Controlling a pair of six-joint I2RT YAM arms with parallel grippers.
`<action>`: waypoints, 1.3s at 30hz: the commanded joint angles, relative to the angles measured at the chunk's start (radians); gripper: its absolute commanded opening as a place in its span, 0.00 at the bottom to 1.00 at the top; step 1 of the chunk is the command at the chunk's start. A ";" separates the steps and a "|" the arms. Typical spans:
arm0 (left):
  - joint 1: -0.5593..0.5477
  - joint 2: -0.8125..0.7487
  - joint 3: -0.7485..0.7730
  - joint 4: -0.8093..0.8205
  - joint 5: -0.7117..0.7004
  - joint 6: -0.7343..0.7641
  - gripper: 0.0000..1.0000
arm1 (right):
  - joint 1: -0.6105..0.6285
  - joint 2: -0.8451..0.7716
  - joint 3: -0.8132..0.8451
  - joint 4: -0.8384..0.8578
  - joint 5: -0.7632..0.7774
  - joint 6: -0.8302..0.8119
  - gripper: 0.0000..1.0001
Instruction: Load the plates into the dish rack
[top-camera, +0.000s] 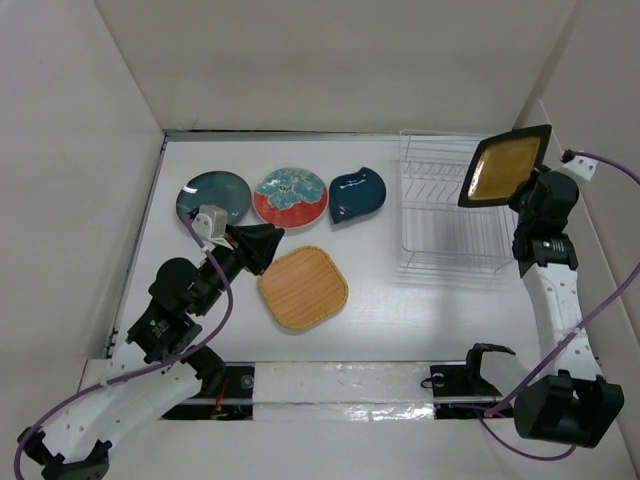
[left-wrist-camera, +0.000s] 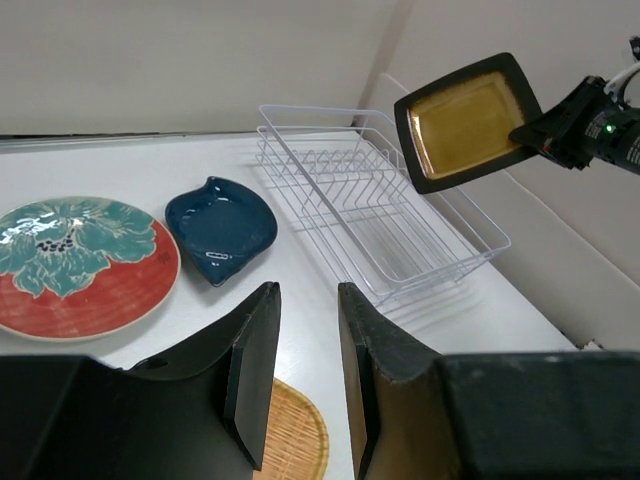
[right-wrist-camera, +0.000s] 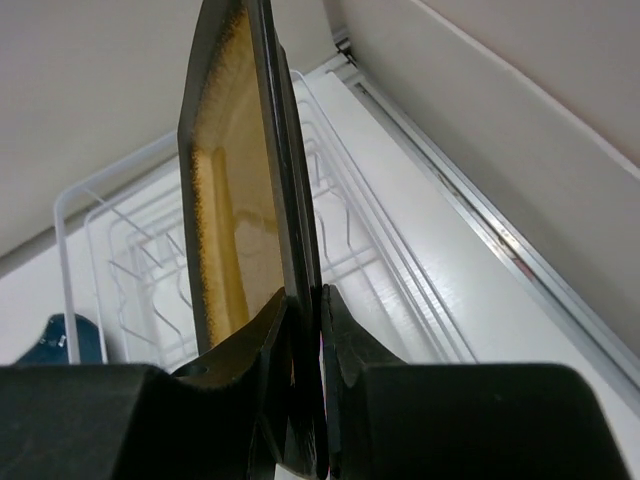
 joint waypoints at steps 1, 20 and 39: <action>-0.011 0.006 0.020 0.049 0.026 -0.009 0.27 | 0.004 -0.007 0.158 0.102 -0.007 -0.055 0.00; -0.103 -0.025 0.023 0.052 -0.004 0.004 0.27 | -0.080 0.275 0.298 0.339 -0.090 -0.518 0.00; -0.163 -0.066 0.021 0.036 -0.036 0.019 0.27 | -0.088 0.447 0.444 0.251 -0.053 -0.642 0.00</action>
